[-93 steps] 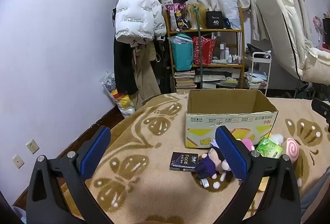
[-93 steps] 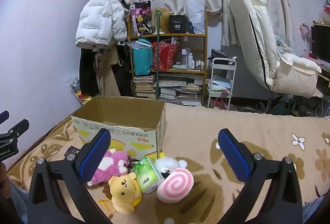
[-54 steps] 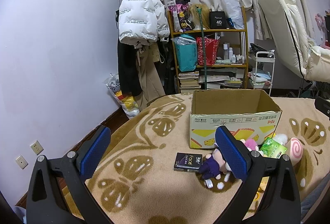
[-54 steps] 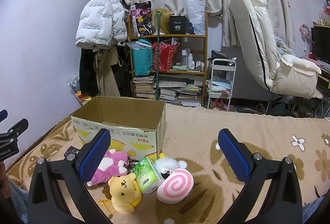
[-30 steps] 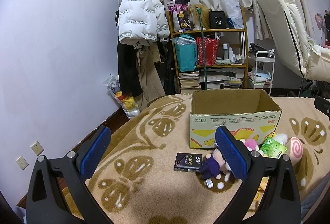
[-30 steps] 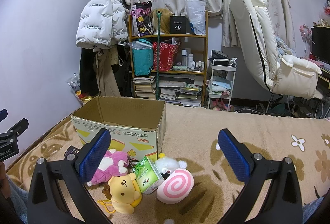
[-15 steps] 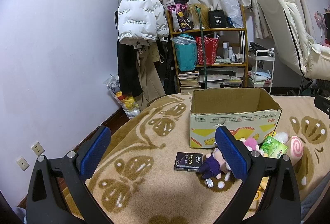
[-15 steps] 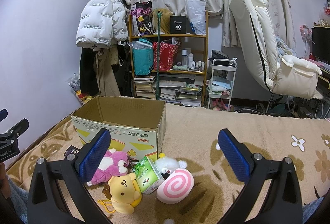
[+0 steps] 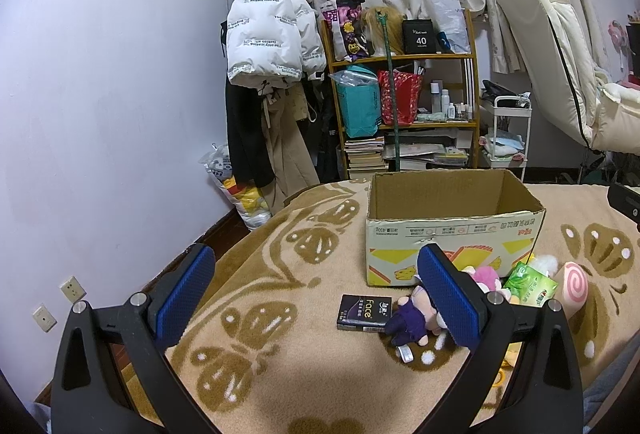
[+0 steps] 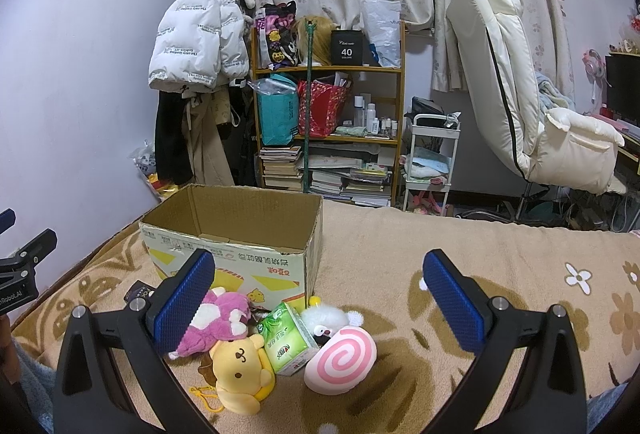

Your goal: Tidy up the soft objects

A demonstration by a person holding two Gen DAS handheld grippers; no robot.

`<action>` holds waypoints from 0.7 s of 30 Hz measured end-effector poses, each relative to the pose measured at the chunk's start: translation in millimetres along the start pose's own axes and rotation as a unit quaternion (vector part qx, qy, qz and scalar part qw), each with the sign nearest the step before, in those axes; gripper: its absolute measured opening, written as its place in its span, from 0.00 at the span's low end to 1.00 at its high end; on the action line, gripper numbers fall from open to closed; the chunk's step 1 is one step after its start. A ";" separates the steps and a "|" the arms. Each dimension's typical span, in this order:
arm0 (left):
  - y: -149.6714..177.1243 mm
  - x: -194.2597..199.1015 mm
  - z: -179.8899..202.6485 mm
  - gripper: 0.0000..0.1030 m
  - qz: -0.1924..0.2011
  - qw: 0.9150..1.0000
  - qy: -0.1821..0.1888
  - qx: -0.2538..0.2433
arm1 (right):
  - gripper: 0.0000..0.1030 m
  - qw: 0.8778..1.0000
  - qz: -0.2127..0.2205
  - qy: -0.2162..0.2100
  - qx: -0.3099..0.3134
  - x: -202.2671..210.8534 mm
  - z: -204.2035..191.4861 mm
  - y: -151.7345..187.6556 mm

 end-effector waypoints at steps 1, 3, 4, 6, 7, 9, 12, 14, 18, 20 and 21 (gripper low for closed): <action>0.1 -0.1 -0.2 0.98 0.000 1.000 0.000 0.000 | 1.00 1.000 0.000 0.000 0.000 -0.1 0.3 0.0; 0.0 -0.1 -0.7 0.98 0.000 1.000 -0.001 0.000 | 1.00 1.000 0.000 0.000 -0.001 -0.1 0.2 0.1; 0.0 -0.1 -0.5 0.98 0.000 1.000 -0.001 0.000 | 1.00 1.000 0.000 0.000 -0.001 -0.3 0.1 0.1; 0.1 -0.1 -0.5 0.98 -0.001 1.000 -0.001 -0.001 | 1.00 1.000 0.000 0.000 0.000 -0.3 -0.1 0.2; 0.1 -0.1 -0.5 0.98 0.000 1.000 -0.001 -0.001 | 1.00 1.000 0.000 0.000 0.000 -0.3 -0.1 0.2; 0.8 -1.4 -0.5 0.98 -0.001 1.000 -0.001 -0.001 | 1.00 1.000 0.000 0.000 0.000 -0.5 -0.2 0.3; 1.0 -1.5 -0.5 0.98 -0.001 1.000 -0.001 -0.001 | 1.00 1.000 -0.001 0.000 0.000 -0.9 -0.4 0.3; 2.4 -2.7 -1.2 0.98 -0.005 1.000 -0.001 0.000 | 1.00 1.000 -0.002 0.000 0.000 -1.3 -0.4 0.6; 7.0 -11.1 -3.2 0.98 -0.021 1.000 0.004 0.003 | 1.00 1.000 -0.003 0.000 0.000 -1.8 -0.4 0.9; 8.3 -14.7 -3.8 0.98 -0.027 1.000 0.005 0.002 | 1.00 1.000 -0.004 0.000 0.001 -0.4 0.4 -1.0; 8.6 -16.3 -3.2 0.98 -0.031 1.000 0.004 0.001 | 1.00 1.000 -0.005 0.000 0.001 -0.3 0.5 -1.6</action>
Point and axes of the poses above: each gripper's, at about its wrist camera, not at the fingertips, and x roughly against the way its jaws point, z to its right, y to its underside, the point moved 10 cm from there along -x, roughly the way its jaws point, and after that the axes turned 7 degrees about -x, right-handed, at the moved point
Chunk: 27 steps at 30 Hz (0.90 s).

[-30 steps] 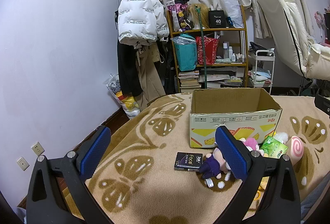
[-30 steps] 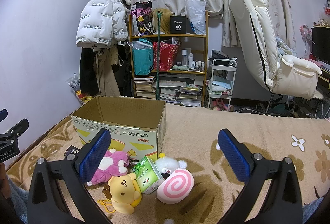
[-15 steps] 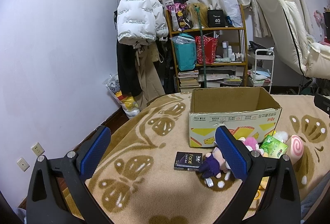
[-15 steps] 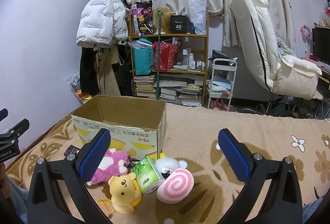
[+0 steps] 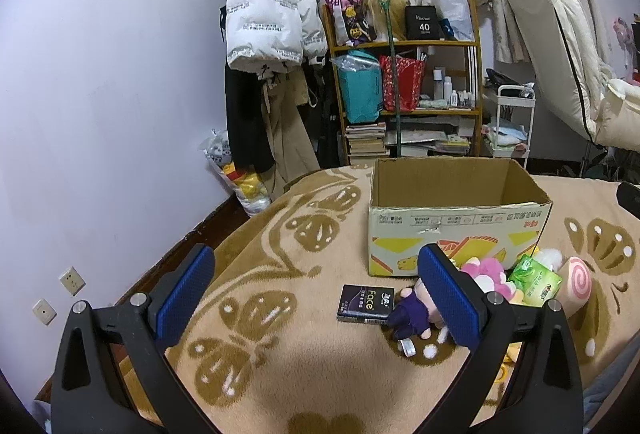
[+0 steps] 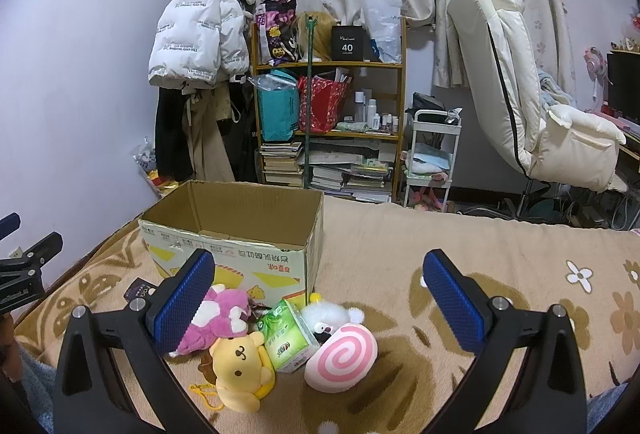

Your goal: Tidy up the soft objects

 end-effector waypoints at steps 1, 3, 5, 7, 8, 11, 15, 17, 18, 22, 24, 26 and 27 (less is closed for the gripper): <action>0.1 -2.0 1.2 0.98 -0.005 1.000 -0.003 -0.002 | 1.00 1.000 -0.001 0.000 0.000 -2.4 -2.3 0.2; 2.5 -7.1 2.6 0.98 -0.017 1.000 -0.006 -0.007 | 1.00 1.000 -0.005 0.003 0.000 -4.2 -4.7 3.2; 6.5 -13.5 4.7 0.98 -0.036 0.999 -0.002 -0.008 | 1.00 1.000 -0.008 0.006 -0.001 -7.7 -2.7 8.9; 9.9 -18.9 4.9 0.98 -0.048 0.999 -0.003 -0.010 | 1.00 1.000 -0.017 0.004 -0.005 -10.9 -0.3 12.7; 11.2 -21.4 4.4 0.98 -0.053 0.999 -0.002 -0.009 | 1.00 1.000 -0.025 0.003 -0.008 -14.9 1.3 14.0; 14.2 -29.3 5.6 0.97 -0.068 0.998 0.002 -0.007 | 1.00 0.999 -0.049 0.004 -0.021 -24.6 7.3 18.1; 19.6 -42.0 10.0 0.98 -0.087 0.996 0.008 -0.011 | 1.00 0.996 -0.079 0.003 -0.038 -34.5 15.1 26.6; 21.6 -47.5 12.6 0.97 -0.094 0.995 0.010 -0.018 | 1.00 0.994 -0.097 0.005 -0.045 -40.3 18.0 30.4; 22.9 -50.1 14.9 0.98 -0.098 0.995 0.008 -0.022 | 1.00 0.993 -0.107 0.005 -0.049 -43.2 19.8 33.5; 31.0 -68.4 20.0 0.97 -0.127 0.992 0.008 -0.028 | 1.00 0.988 -0.142 0.005 -0.060 -56.7 22.6 42.4; 34.5 -77.6 20.9 0.97 -0.140 0.990 0.010 -0.025 | 1.00 0.985 -0.160 0.005 -0.069 -64.5 26.1 47.7; 36.6 -85.9 21.0 0.97 -0.151 0.988 0.015 -0.018 | 1.00 0.982 -0.171 0.004 -0.076 -69.9 27.8 50.1; 38.2 -89.9 20.4 0.97 -0.157 0.987 0.017 -0.014 | 1.00 0.981 -0.179 0.004 -0.080 -73.5 29.7 52.4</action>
Point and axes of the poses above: each gripper's, at about its wrist camera, not at the fingertips, and x roughly against the way its jaws point, z to its right, y to its underside, the point moved 10 cm from there along -x, roughly the way its jaws point, and after that the axes turned 7 degrees about -x, right-handed, at the moved point
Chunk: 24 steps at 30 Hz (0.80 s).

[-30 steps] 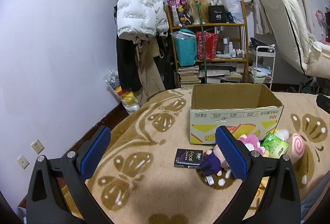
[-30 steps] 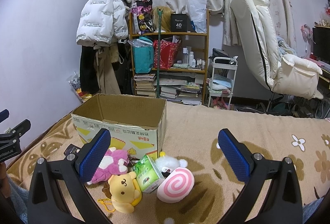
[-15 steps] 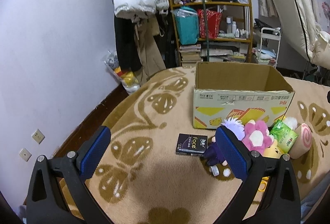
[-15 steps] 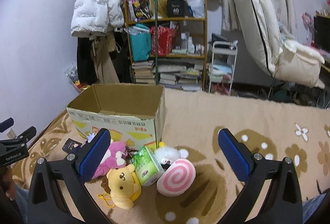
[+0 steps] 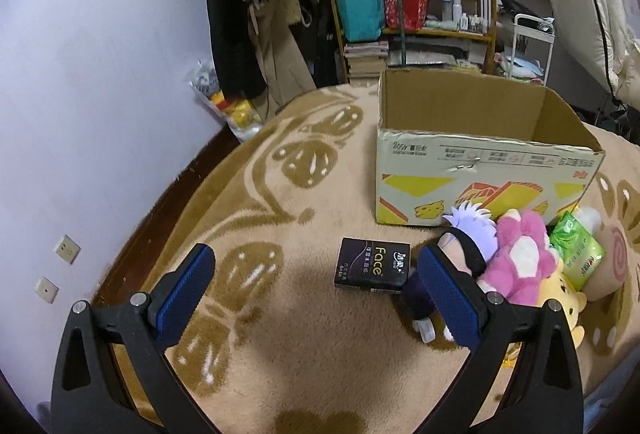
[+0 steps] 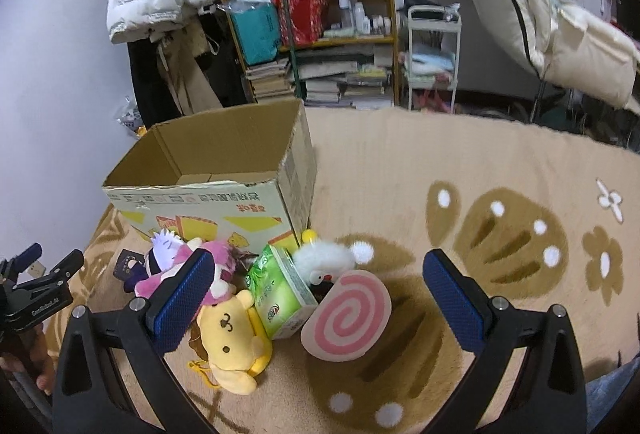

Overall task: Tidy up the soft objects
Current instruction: 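Grasp the black Face tissue pack with the left tool while the right tool grasps the pink swirl plush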

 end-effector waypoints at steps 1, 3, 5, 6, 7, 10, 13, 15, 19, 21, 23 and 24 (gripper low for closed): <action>0.2 -3.7 -0.5 0.97 -0.005 1.000 0.004 0.004 | 1.00 1.000 -0.005 0.001 -0.002 -2.6 0.4 0.4; 1.1 -13.1 -2.5 0.97 -0.017 1.000 0.014 0.016 | 1.00 1.000 -0.024 0.006 -0.015 -12.2 6.9 1.9; 2.5 -19.7 -2.8 0.97 -0.027 0.999 0.018 0.022 | 1.00 0.999 -0.042 0.006 -0.028 -21.3 12.5 4.1; 3.6 -23.9 -3.9 0.97 -0.031 0.999 0.019 0.024 | 1.00 0.998 -0.050 0.006 -0.033 -25.3 14.7 5.5; 4.3 -27.1 -4.3 0.97 -0.036 0.999 0.018 0.025 | 1.00 0.997 -0.059 0.007 -0.038 -28.6 16.8 7.5; 8.3 -36.5 -4.9 0.97 -0.049 0.998 0.021 0.027 | 1.00 0.995 -0.082 0.016 -0.046 -35.7 23.0 13.7; 11.5 -47.8 -2.8 0.97 -0.064 0.997 0.026 0.025 | 1.00 0.993 -0.102 0.017 -0.055 -40.7 27.3 19.6; 13.0 -55.9 -0.9 0.97 -0.073 0.997 0.030 0.023 | 1.00 0.992 -0.106 0.017 -0.063 -42.1 31.6 21.1; 14.9 -65.2 2.7 0.97 -0.085 0.996 0.035 0.019 | 0.91 0.986 -0.126 0.002 -0.105 -49.1 42.5 26.6; 16.0 -68.8 5.1 0.97 -0.088 0.995 0.039 0.014 | 0.79 0.983 -0.137 -0.002 -0.122 -52.2 47.9 30.0; 16.6 -71.2 7.0 0.97 -0.089 0.995 0.037 0.007 | 0.67 0.979 -0.152 -0.005 -0.135 -56.8 51.5 35.4; 17.1 -73.5 8.2 0.97 -0.091 0.995 0.036 0.002 | 0.65 0.976 -0.162 -0.009 -0.143 -60.4 52.4 39.5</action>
Point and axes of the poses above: each gripper's, at about its wrist camera, not at the fingertips, and x roughly against the way its jaws point, z to its right, y to its underside, the point moved 10 cm from there along -x, roughly the way its jaws point, and after that the axes turned 7 degrees about -x, right-handed, at the moved point
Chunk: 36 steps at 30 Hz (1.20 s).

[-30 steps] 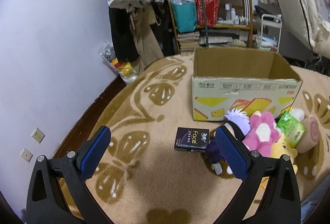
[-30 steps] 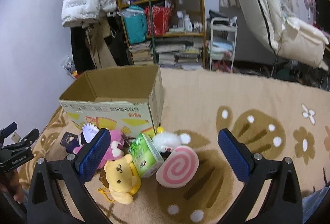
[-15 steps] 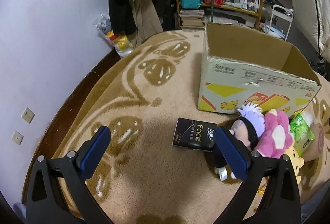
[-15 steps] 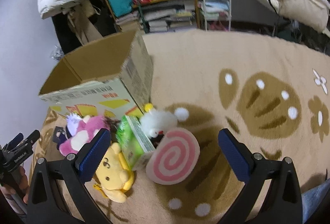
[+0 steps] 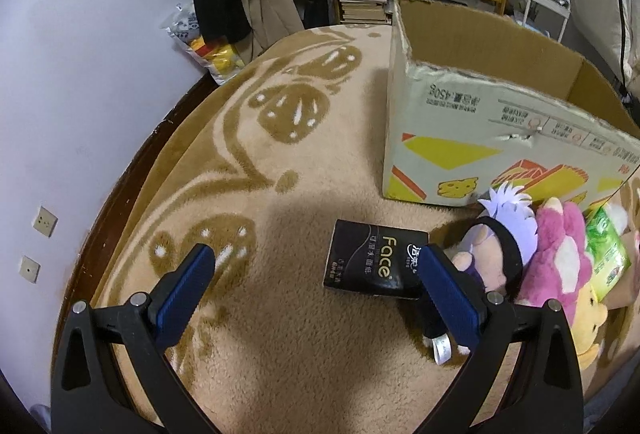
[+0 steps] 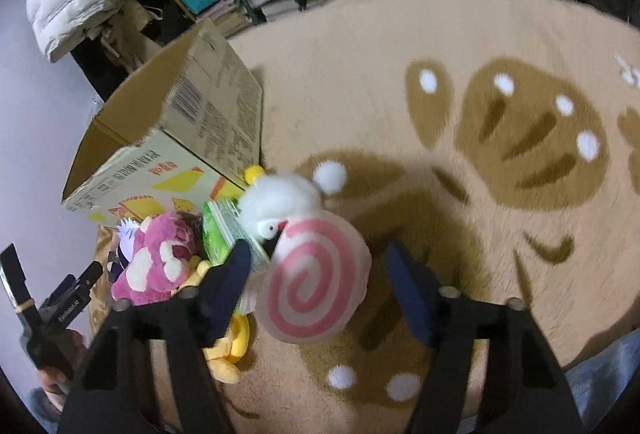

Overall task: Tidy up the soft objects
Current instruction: 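Grasp the black Face tissue pack with the left tool while the right tool grasps the pink swirl plush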

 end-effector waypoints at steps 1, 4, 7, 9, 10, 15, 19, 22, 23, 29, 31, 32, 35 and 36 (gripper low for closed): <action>0.3 -2.2 1.0 0.97 -0.003 1.000 0.000 -0.003 | 0.65 1.000 -0.007 -0.001 -0.004 -3.6 1.1 1.9; 2.3 -10.0 3.7 0.97 -0.014 1.000 0.003 -0.008 | 0.65 1.000 -0.019 -0.001 -0.005 -10.9 0.8 4.7; 3.1 -15.8 6.0 0.97 -0.021 1.000 0.008 -0.010 | 0.65 1.000 -0.027 0.001 -0.002 -16.9 -0.2 5.6; 3.4 -18.7 8.5 0.97 -0.026 1.000 0.009 -0.012 | 0.65 0.999 -0.035 0.003 -0.004 -22.1 1.0 6.3; 4.2 -20.2 9.6 0.97 -0.031 0.999 0.008 -0.015 | 0.65 0.999 -0.038 0.003 -0.005 -24.3 1.0 6.4; 6.2 -27.3 10.2 0.97 -0.043 0.999 0.008 -0.017 | 0.65 0.999 -0.043 0.005 -0.004 -28.8 -0.9 7.8; 7.9 -32.4 10.9 0.97 -0.054 0.998 0.036 0.002 | 0.65 0.999 -0.044 0.007 -0.003 -34.3 0.8 3.0; 8.1 -34.2 13.7 0.97 -0.055 0.997 0.054 0.006 | 0.65 0.999 -0.044 0.009 -0.004 -36.6 -0.3 1.6; 7.4 -33.8 15.7 0.97 -0.054 0.997 0.059 0.004 | 0.65 0.999 -0.044 0.009 -0.005 -34.8 -0.2 4.3; 11.5 -37.1 21.7 0.97 -0.065 0.995 0.077 -0.002 | 0.65 0.999 -0.039 0.004 -0.010 -28.0 0.9 7.1; 14.0 -40.8 19.4 0.97 -0.075 0.994 0.082 0.009 | 0.65 0.999 -0.040 0.005 -0.009 -28.0 0.5 7.8; 15.2 -41.9 19.0 0.97 -0.078 0.993 0.084 0.014 | 0.65 0.999 -0.039 0.007 -0.007 -27.9 0.7 7.7; 17.2 -44.9 17.6 0.97 -0.080 0.993 0.084 0.021 | 0.65 0.999 -0.041 0.008 -0.007 -29.1 0.7 8.1; 17.4 -45.5 17.3 0.97 -0.080 0.993 0.084 0.021 | 0.65 0.999 -0.042 0.008 -0.007 -29.1 1.5 8.4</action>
Point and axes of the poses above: each gripper's, at about its wrist camera, not at the fingertips, and x roughly against the way its jaws point, z to its right, y to its underside, the point moved 10 cm from there along -x, roughly the way its jaws point, and after that the axes turned 7 degrees about -x, right-handed, at the moved point
